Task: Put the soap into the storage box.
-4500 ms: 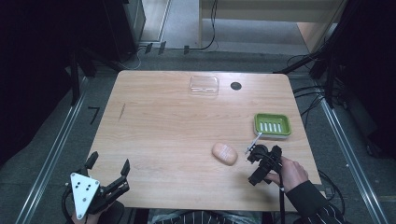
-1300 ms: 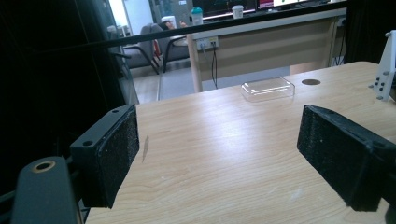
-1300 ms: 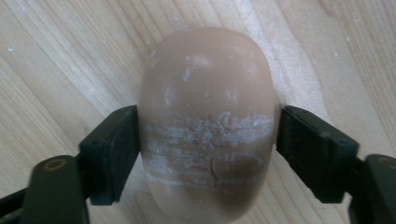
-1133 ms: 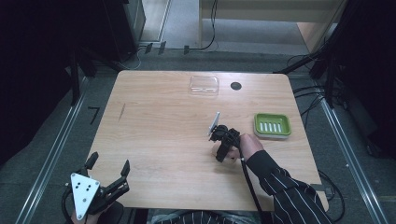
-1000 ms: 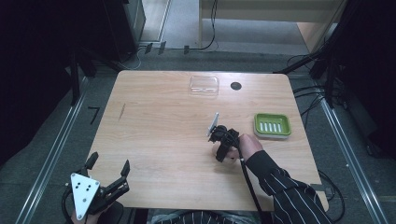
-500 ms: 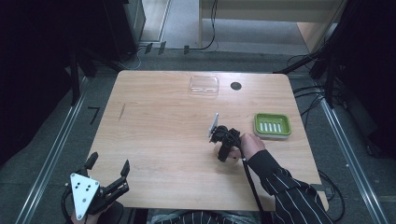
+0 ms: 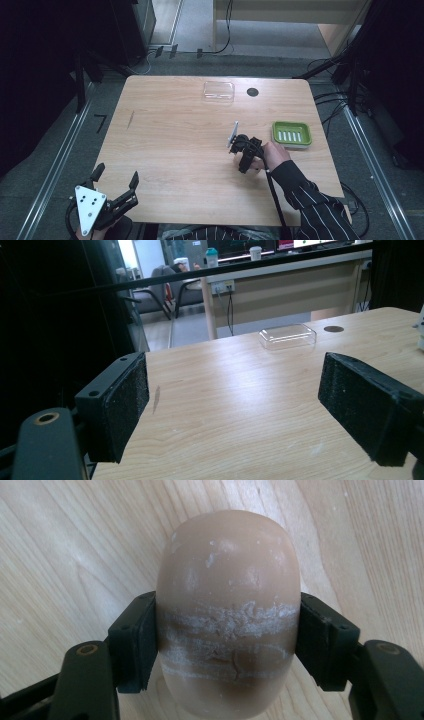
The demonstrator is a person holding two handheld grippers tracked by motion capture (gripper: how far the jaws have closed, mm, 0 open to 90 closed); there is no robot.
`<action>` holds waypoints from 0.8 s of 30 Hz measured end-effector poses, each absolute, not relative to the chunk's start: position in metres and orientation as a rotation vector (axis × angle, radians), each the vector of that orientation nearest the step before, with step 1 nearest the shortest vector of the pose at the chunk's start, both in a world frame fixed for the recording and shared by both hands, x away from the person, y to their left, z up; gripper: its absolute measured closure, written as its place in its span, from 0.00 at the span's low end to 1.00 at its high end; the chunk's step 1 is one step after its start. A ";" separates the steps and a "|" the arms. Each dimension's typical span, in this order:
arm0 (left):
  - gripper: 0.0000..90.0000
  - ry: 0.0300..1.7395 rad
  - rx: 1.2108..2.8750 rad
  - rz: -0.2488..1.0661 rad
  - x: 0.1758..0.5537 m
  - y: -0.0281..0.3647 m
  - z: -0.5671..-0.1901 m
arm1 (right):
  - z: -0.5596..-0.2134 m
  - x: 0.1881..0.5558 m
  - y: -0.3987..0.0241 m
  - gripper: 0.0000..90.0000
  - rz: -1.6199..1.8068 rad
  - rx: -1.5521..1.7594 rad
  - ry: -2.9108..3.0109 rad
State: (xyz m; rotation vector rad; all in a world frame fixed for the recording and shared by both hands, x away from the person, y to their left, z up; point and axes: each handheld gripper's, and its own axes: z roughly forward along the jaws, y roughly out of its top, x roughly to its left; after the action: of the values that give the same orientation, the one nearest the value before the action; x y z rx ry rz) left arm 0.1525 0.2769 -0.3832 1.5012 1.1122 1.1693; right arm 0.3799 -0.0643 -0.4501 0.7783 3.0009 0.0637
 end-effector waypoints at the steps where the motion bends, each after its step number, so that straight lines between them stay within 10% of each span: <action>1: 0.15 1.113 1.501 1.169 0.153 0.277 -0.383 | -0.450 0.379 -0.065 0.37 0.056 0.778 3.000; 24: 0.15 1.114 1.502 1.166 0.153 0.277 -0.383 | -0.443 0.374 -0.094 0.37 0.005 0.679 3.015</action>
State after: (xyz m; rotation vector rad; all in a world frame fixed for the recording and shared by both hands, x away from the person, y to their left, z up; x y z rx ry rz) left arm 0.1526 0.2770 -0.3831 1.5025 1.1144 1.1660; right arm 0.3740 -0.0936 -0.4429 0.6790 3.0150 0.0050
